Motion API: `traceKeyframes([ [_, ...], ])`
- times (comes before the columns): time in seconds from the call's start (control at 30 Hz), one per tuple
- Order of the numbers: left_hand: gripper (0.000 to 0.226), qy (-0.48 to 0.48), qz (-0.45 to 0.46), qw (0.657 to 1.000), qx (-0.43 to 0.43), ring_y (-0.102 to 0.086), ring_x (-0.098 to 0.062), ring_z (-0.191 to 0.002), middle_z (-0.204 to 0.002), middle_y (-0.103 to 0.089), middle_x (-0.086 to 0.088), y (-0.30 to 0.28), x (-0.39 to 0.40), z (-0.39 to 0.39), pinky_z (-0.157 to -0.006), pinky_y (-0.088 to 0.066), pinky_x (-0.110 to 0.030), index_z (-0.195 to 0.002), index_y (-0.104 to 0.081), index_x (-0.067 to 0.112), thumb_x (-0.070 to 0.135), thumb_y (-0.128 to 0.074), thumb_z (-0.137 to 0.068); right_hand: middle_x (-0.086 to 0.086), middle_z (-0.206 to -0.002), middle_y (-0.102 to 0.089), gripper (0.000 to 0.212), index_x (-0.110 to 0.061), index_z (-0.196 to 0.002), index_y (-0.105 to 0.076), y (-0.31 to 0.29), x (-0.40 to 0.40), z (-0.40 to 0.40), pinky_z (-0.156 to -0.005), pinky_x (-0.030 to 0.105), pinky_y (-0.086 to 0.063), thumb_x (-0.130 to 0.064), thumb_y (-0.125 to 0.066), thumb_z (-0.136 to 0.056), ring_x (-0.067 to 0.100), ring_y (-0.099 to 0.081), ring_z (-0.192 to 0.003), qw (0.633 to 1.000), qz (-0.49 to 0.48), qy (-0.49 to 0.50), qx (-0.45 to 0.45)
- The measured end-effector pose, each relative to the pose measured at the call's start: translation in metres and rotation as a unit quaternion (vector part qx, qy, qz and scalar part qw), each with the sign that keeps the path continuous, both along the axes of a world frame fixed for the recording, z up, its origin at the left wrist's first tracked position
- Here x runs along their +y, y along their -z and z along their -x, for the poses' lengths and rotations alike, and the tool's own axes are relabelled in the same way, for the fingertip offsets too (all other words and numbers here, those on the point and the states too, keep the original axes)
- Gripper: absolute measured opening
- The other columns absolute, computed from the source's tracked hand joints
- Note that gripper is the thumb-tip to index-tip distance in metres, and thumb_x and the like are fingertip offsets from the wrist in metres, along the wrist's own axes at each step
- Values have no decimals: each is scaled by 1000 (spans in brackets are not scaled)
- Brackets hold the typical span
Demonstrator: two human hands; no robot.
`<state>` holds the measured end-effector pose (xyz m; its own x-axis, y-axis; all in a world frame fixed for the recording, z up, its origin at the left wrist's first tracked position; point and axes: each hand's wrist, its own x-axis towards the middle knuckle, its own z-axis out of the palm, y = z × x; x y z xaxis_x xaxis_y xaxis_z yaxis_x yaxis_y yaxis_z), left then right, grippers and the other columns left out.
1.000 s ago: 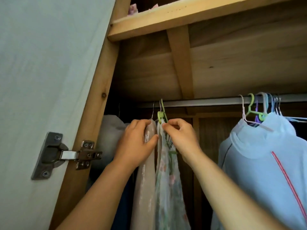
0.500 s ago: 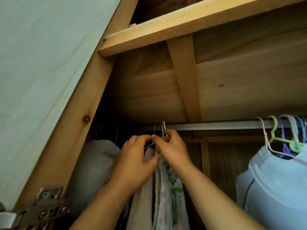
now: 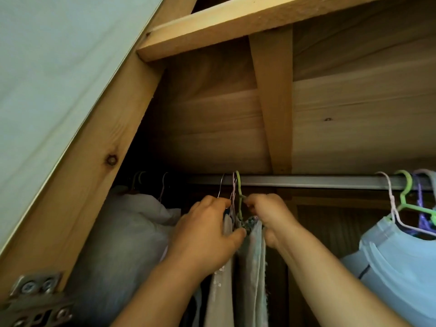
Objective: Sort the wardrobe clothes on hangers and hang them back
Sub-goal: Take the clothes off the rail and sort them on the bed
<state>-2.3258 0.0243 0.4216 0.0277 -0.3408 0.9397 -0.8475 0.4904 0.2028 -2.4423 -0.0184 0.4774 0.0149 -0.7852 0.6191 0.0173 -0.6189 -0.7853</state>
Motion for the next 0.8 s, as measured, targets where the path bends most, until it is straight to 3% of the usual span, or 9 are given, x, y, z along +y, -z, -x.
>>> traceKeyframes([
  [0.1,54,-14,-7,1000,-3,-42,-8,-119,-128,-44,11,-3,-3,-3,-98,-42,-32,-133,-43,30,46,-60,-84,17,-84,-65,20,-7,-78,-59,3,-9,-11,-67,37,-56,-1,-45,-90,26,-64,-75,997,61,47,-12],
  [0.17,55,-14,-5,1000,4,-43,-7,-117,-128,-44,12,-3,-5,-6,-94,-42,-28,-134,-43,31,46,-59,-84,11,-80,-63,26,-14,-73,-58,7,-13,-18,-82,44,-52,0,-44,-91,25,-62,-79,994,89,63,-6],
  [0.33,50,-18,-18,999,19,-50,-7,-111,-127,-50,11,-2,-7,-7,-86,-45,-25,-133,-44,33,43,-58,-86,16,-90,-68,23,-6,-99,-66,6,-17,-30,-85,48,-54,-2,-45,-90,30,-65,-87,990,122,69,-11],
  [0.47,40,21,-47,998,39,-61,-8,-95,-107,-64,10,-1,-6,-8,-83,-52,-34,-124,-53,34,39,-61,-85,22,-88,-66,22,-7,-85,-65,3,-14,-31,-84,53,-52,-3,-44,-89,36,-64,-86,987,136,81,-2],
  [0.53,35,58,-51,995,70,-62,-8,-89,-94,-65,13,-5,-11,-8,-84,-53,-36,-119,-59,31,39,-63,-85,19,-91,-65,23,-13,-82,-63,2,-14,-27,-88,48,-52,-3,-44,-90,34,-62,-90,988,134,79,2],
  [0.63,27,88,-35,989,116,-63,-13,-92,-90,-66,10,-27,-23,-8,-88,-52,-36,-111,-66,26,33,-66,-85,11,-110,-64,28,-8,-115,-61,-1,-18,-18,-94,37,-47,-3,-46,-92,25,-59,-103,988,134,74,-5],
  [0.7,24,91,-25,988,119,-63,-19,-99,-98,-69,3,-51,-36,-8,-91,-50,-37,-108,-68,24,29,-66,-84,11,-115,-63,32,-5,-121,-59,-4,-20,-14,-90,31,-46,-2,-47,-91,23,-58,-105,988,138,70,-7],
  [0.8,23,88,-28,990,104,-61,-22,-105,-107,-68,-1,-87,-57,-3,-93,-49,-38,-109,-67,22,26,-64,-87,5,-105,-64,31,-6,-120,-60,-5,-20,-11,-76,22,-42,-1,-48,-91,15,-58,-94,988,142,59,-5],
])
